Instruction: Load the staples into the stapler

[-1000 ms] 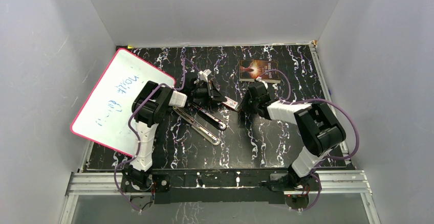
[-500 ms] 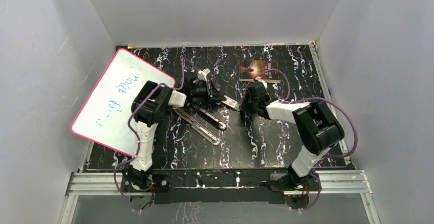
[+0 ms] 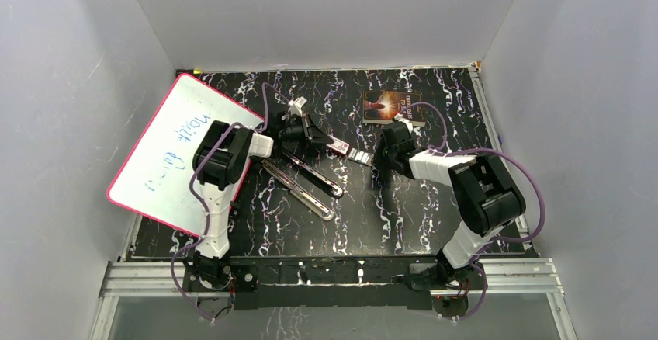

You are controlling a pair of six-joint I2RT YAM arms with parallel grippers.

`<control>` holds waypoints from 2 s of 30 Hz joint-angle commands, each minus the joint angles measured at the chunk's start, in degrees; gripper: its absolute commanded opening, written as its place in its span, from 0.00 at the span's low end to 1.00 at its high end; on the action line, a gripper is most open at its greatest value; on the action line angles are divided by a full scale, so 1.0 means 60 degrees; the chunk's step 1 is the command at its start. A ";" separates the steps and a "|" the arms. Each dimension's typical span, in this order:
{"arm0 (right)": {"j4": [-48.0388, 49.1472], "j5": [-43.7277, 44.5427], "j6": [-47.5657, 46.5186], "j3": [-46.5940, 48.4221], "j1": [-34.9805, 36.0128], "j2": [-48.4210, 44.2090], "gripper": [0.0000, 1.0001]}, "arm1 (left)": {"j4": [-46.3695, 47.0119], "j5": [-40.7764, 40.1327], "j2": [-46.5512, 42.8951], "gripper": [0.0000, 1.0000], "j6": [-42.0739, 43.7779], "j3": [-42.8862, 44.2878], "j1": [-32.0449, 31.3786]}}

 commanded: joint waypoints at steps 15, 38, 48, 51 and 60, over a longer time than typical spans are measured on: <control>-0.0950 0.0803 -0.1277 0.0091 -0.0120 -0.0616 0.13 | -0.2363 -0.0257 -0.0478 0.34 0.1800 0.0921 0.0293; -0.1159 0.0966 -0.1634 0.0350 -0.0124 -0.0677 0.15 | -0.6705 -0.1679 -0.1844 0.76 0.4460 0.1993 0.0380; -0.1127 0.0915 -0.1637 0.0350 -0.0121 -0.0657 0.16 | -0.6315 -0.0994 -0.2140 0.77 0.3914 0.2453 0.0500; -0.1120 0.0896 -0.1644 0.0376 -0.0116 -0.0653 0.16 | -0.7138 -0.1349 -0.2047 0.77 0.4409 0.2807 0.0530; -0.1156 0.0968 -0.1728 0.0404 -0.0121 -0.0650 0.15 | -0.8157 -0.2725 -0.2656 0.78 0.5483 0.3034 0.0533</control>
